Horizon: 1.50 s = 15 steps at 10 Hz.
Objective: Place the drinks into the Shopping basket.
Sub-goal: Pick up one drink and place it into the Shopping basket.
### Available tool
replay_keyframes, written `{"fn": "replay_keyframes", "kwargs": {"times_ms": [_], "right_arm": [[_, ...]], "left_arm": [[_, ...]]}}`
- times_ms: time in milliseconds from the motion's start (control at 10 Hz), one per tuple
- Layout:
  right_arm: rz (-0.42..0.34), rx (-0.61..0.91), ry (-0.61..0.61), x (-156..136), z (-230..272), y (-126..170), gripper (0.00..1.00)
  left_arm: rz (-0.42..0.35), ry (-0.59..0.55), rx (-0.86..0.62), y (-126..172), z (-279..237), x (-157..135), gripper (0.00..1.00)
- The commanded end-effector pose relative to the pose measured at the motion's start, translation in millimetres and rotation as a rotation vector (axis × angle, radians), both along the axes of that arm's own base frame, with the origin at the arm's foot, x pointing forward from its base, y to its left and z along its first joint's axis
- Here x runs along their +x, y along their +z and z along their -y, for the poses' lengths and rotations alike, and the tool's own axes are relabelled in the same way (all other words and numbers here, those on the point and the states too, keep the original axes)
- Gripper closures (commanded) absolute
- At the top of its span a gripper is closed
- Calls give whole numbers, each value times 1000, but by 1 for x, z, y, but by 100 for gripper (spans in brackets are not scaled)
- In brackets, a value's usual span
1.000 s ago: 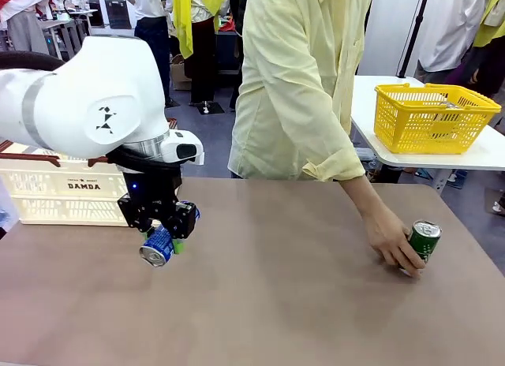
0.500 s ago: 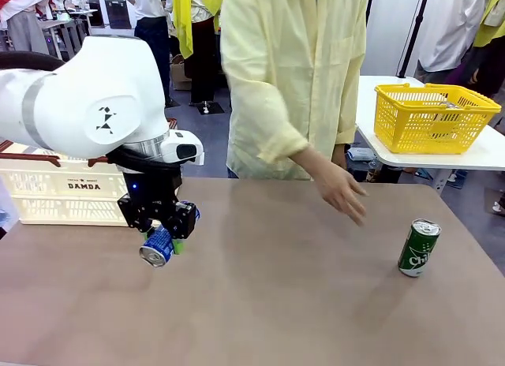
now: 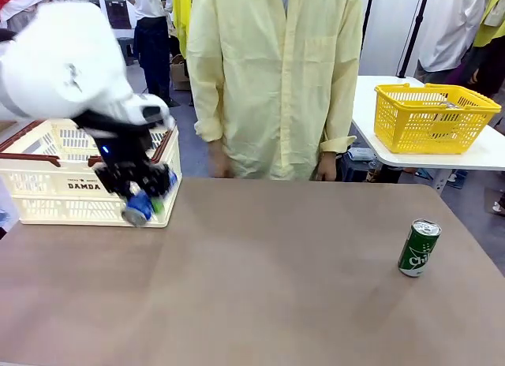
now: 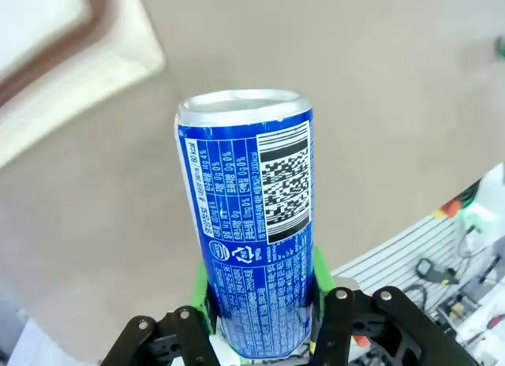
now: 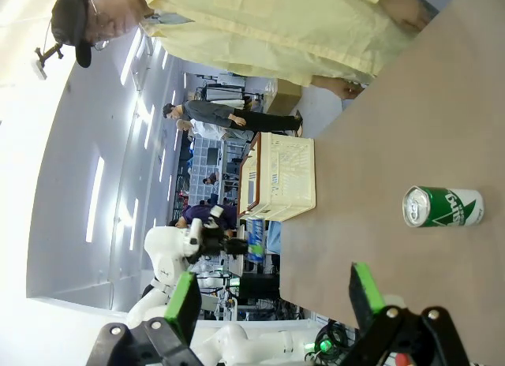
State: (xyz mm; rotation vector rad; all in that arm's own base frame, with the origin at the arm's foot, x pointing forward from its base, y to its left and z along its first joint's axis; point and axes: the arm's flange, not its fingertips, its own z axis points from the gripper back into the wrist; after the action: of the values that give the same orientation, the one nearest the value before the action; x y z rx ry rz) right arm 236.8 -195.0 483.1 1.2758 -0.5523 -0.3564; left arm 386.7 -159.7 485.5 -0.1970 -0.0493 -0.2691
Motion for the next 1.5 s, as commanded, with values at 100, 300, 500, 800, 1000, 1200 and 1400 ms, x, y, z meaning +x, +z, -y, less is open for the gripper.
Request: {"fn": "replay_keyframes", "kwargs": {"times_ms": [100,300,500,800,1000,1200,1400], "right_arm": [[31,10,-3,2,-1,2,0],[31,10,-3,2,-1,2,0],[31,10,-3,2,-1,2,0],[31,10,-3,2,-1,2,0],[31,10,-3,2,-1,2,0],[31,10,-3,2,-1,2,0],[31,10,-3,2,-1,2,0]], "left_arm": [[36,73,-81,68,-42,27,100],[25,181,-146,87,-75,52,100],[17,341,-92,71,-102,97,100],[115,396,-4,43,-112,148,100],[105,426,60,28,-108,177,100],[3,432,32,17,-106,190,100],[99,410,36,12,-110,177,100]]}}
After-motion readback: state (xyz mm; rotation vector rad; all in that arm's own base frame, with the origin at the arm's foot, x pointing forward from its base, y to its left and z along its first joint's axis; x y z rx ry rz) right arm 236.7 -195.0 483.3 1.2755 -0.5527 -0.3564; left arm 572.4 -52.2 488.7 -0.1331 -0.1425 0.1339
